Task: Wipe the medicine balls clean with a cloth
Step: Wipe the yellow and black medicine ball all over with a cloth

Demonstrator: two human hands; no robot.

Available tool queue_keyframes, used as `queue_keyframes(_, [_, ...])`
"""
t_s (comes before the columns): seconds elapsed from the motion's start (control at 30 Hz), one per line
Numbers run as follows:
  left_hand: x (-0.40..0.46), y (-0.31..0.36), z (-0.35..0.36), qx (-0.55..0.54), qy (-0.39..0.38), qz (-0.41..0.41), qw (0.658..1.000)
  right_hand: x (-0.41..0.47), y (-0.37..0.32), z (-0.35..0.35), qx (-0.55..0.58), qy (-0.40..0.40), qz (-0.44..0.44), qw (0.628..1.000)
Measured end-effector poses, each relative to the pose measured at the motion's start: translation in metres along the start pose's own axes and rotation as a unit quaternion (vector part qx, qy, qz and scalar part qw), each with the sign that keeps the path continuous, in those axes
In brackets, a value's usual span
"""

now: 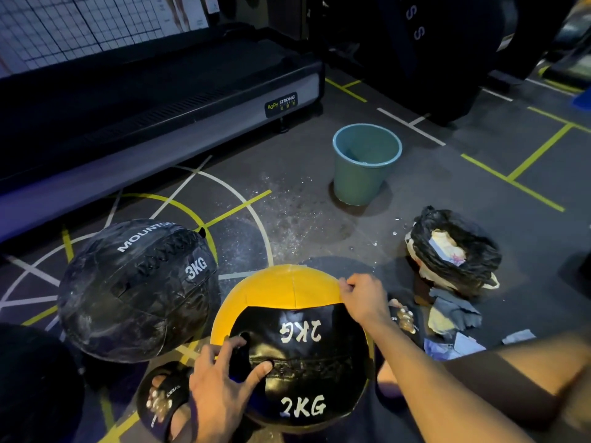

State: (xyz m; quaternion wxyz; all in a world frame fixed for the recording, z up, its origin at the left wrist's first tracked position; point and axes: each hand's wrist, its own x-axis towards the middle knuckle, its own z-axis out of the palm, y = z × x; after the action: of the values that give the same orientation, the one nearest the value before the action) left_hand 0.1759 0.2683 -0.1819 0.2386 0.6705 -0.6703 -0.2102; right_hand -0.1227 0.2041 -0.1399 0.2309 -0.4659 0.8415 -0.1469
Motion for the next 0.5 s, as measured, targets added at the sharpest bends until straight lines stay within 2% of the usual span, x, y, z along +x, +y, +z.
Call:
queue_keyframes(0.13, [0.006, 0.001, -0.005, 0.039, -0.006, 0.015, 0.999, -0.022, -0.045, 0.015, 0.004, -0.021, -0.118, 0.993])
queue_keyframes(0.23, [0.015, 0.02, -0.01, 0.068, -0.027, 0.088, 0.993, -0.038, -0.065, 0.032, 0.014, -0.032, -0.194, 0.98])
queue_keyframes(0.33, [0.026, 0.034, -0.009, 0.082, -0.066, 0.14, 0.985, -0.044, -0.064, 0.035, 0.023, -0.022, -0.221, 0.975])
queue_keyframes(0.4, [0.027, 0.031, -0.006, 0.093, -0.102, 0.139, 0.981, -0.043, -0.054, 0.035, 0.025, -0.021, -0.236, 0.971])
queue_keyframes(0.5, [0.025, 0.028, -0.004, 0.08, -0.121, 0.113, 0.983, -0.033, -0.022, 0.028, 0.072, 0.0, -0.182, 0.981])
